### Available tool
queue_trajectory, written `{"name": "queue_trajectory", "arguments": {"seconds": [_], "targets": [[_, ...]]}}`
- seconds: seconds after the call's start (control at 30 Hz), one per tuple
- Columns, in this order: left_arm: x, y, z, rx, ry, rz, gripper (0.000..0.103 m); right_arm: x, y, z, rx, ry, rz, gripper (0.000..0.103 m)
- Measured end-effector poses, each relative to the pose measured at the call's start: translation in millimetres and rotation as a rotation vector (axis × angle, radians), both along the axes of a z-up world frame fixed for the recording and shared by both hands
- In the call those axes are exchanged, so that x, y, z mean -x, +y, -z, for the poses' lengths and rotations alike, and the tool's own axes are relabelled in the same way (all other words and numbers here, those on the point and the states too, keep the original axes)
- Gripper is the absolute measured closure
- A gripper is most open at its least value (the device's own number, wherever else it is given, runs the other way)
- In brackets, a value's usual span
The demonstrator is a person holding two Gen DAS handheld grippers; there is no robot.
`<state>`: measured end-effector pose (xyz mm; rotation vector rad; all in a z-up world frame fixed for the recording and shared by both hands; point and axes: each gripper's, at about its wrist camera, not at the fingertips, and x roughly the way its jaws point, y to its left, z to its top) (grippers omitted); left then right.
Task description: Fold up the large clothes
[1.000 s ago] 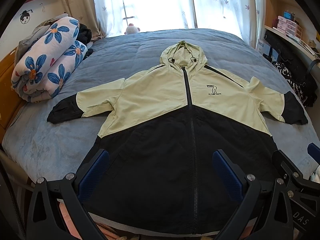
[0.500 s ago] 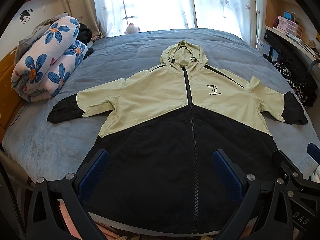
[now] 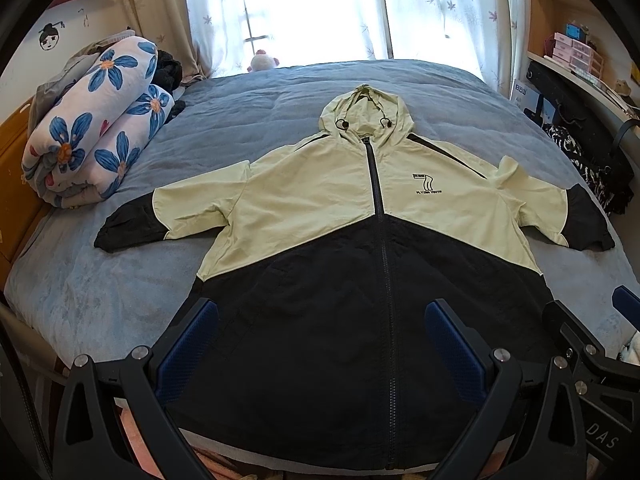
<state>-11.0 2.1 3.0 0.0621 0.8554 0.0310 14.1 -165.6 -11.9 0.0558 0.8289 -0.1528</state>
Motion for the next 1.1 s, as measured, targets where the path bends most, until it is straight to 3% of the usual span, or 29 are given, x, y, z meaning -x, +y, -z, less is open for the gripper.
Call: {"name": "queue_trajectory", "arguments": {"seconds": [0.33,0.6,0.87,1.1], "targets": [[-6,-7,-19,0.01,-0.026,0.03,0.001,7,3,-13,0.02,-0.05,0.019,0.0],[-17,-14,-48,-0.003,-0.085,0.058,0.001,10,-21,-71,0.158,-0.186,0.037,0.0],[-26,-25,-75,0.008,-0.137,0.1,0.001,15,-63,-134,0.306,-0.341,0.134,0.0],[-41,-35,-96,-0.006,-0.197,0.116,0.001,7,-111,-161,0.299,-0.371,0.197,0.0]]}}
